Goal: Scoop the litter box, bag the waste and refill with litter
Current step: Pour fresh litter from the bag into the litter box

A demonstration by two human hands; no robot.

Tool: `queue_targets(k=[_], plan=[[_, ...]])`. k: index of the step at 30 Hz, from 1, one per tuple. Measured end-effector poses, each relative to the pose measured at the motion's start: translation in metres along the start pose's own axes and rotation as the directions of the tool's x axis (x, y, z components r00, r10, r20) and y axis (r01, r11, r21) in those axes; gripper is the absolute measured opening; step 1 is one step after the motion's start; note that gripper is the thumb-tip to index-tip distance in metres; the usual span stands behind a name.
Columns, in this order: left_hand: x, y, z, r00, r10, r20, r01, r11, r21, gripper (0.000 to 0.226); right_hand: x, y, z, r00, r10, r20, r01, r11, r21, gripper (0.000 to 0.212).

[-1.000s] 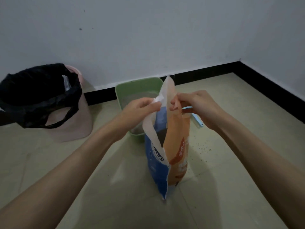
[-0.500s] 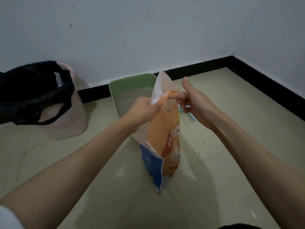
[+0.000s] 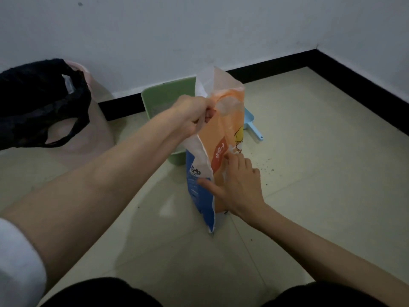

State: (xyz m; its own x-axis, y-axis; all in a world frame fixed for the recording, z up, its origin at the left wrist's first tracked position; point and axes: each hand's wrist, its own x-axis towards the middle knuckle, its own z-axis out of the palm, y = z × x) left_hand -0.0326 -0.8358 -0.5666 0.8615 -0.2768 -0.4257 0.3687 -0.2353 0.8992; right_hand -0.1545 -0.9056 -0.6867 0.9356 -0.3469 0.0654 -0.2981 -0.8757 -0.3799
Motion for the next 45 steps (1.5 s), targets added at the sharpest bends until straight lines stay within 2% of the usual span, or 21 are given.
queue_targets(k=[3, 5, 6, 7, 8, 10, 12, 14, 18, 21, 27, 28, 30, 33, 35, 37, 38, 40, 41, 43, 45], plan=[[-0.001, 0.001, -0.002, 0.999, -0.047, 0.023, 0.048, 0.997, -0.061, 0.023, 0.013, -0.009, 0.008, 0.999, 0.050, -0.018, -0.052, 0.991, -0.125, 0.077], [0.001, -0.001, -0.004, 0.997, -0.062, 0.046, 0.066, 0.995, -0.080, 0.028, 0.012, -0.009, 0.012, 0.997, -0.070, -0.043, 0.063, 0.988, -0.141, 0.059], [0.004, -0.002, -0.005, 0.996, -0.072, 0.057, 0.077, 0.993, -0.089, 0.030, 0.011, -0.008, 0.013, 0.986, -0.150, -0.079, 0.138, 0.981, -0.136, 0.043], [0.006, -0.004, -0.007, 0.994, -0.082, 0.065, 0.089, 0.990, -0.107, 0.030, 0.010, -0.005, 0.012, 0.972, -0.199, -0.128, 0.189, 0.978, -0.085, 0.028], [0.007, -0.006, -0.010, 0.994, -0.087, 0.071, 0.095, 0.987, -0.126, 0.029, 0.010, -0.001, 0.010, 0.963, -0.207, -0.173, 0.205, 0.978, -0.029, 0.024], [0.008, -0.010, -0.015, 0.996, -0.067, 0.065, 0.075, 0.988, -0.138, 0.031, 0.007, 0.005, 0.001, 0.985, -0.121, -0.121, 0.136, 0.983, 0.125, 0.018], [0.008, -0.013, -0.019, 0.999, -0.018, 0.049, 0.022, 0.996, -0.089, 0.044, 0.005, 0.013, -0.003, 1.000, -0.001, -0.005, 0.002, 0.979, 0.206, 0.021], [0.004, -0.014, -0.019, 0.998, 0.033, 0.050, -0.031, 0.998, -0.049, 0.052, 0.003, 0.022, -0.007, 0.999, 0.041, -0.029, -0.032, 0.963, 0.269, 0.020], [0.001, -0.006, -0.018, 0.996, 0.083, 0.035, -0.083, 0.996, -0.014, 0.023, 0.011, 0.036, -0.030, 0.982, 0.079, -0.173, -0.006, 0.921, 0.390, 0.025], [0.006, 0.005, -0.016, 0.997, 0.075, 0.007, -0.075, 0.996, -0.046, 0.007, 0.030, 0.042, -0.053, 0.955, 0.055, -0.291, 0.076, 0.904, 0.421, 0.042], [0.026, 0.011, -0.008, 0.996, 0.046, -0.077, -0.056, 0.989, -0.134, 0.008, 0.074, 0.054, -0.046, 0.956, 0.187, -0.226, -0.004, 0.779, 0.627, 0.033], [0.029, 0.010, -0.009, 0.995, 0.079, -0.063, -0.085, 0.993, -0.084, 0.012, 0.077, 0.056, -0.044, 0.953, 0.209, -0.221, -0.019, 0.767, 0.641, 0.036], [0.029, 0.009, -0.014, 0.986, 0.164, 0.032, -0.167, 0.975, 0.148, 0.029, 0.081, 0.057, -0.040, 0.951, 0.227, -0.210, -0.042, 0.769, 0.638, 0.040], [0.017, 0.008, -0.025, 0.955, 0.259, 0.147, -0.298, 0.809, 0.507, 0.049, 0.089, 0.056, -0.039, 0.950, 0.243, -0.198, -0.051, 0.744, 0.666, 0.042], [0.008, 0.008, -0.030, 0.897, 0.421, 0.132, -0.407, 0.674, 0.616, 0.046, 0.092, 0.054, -0.038, 0.945, 0.267, -0.191, -0.064, 0.720, 0.691, 0.043], [-0.003, 0.010, -0.030, 0.811, 0.575, 0.106, -0.490, 0.570, 0.659, 0.063, 0.093, 0.052, -0.036, 0.944, 0.271, -0.187, -0.065, 0.710, 0.701, 0.045], [-0.005, 0.012, -0.028, 0.759, 0.637, 0.136, -0.521, 0.468, 0.714, 0.081, 0.094, 0.051, -0.036, 0.947, 0.263, -0.184, -0.061, 0.711, 0.700, 0.045], [-0.004, 0.013, -0.017, 0.655, 0.703, 0.278, -0.556, 0.198, 0.807, 0.110, 0.095, 0.048, -0.035, 0.958, 0.220, -0.185, -0.035, 0.729, 0.684, 0.044], [-0.002, 0.014, -0.009, 0.637, 0.693, 0.339, -0.575, 0.133, 0.807, 0.115, 0.096, 0.046, -0.036, 0.962, 0.197, -0.188, -0.017, 0.735, 0.678, 0.041], [0.001, 0.016, 0.004, 0.660, 0.630, 0.409, -0.622, 0.153, 0.768, 0.116, 0.097, 0.044, -0.037, 0.964, 0.185, -0.192, -0.002, 0.725, 0.689, 0.036], [0.011, 0.014, 0.009, 0.689, 0.585, 0.427, -0.608, 0.147, 0.780, 0.114, 0.097, 0.043, -0.039, 0.965, 0.196, -0.176, -0.014, 0.706, 0.708, 0.041]])
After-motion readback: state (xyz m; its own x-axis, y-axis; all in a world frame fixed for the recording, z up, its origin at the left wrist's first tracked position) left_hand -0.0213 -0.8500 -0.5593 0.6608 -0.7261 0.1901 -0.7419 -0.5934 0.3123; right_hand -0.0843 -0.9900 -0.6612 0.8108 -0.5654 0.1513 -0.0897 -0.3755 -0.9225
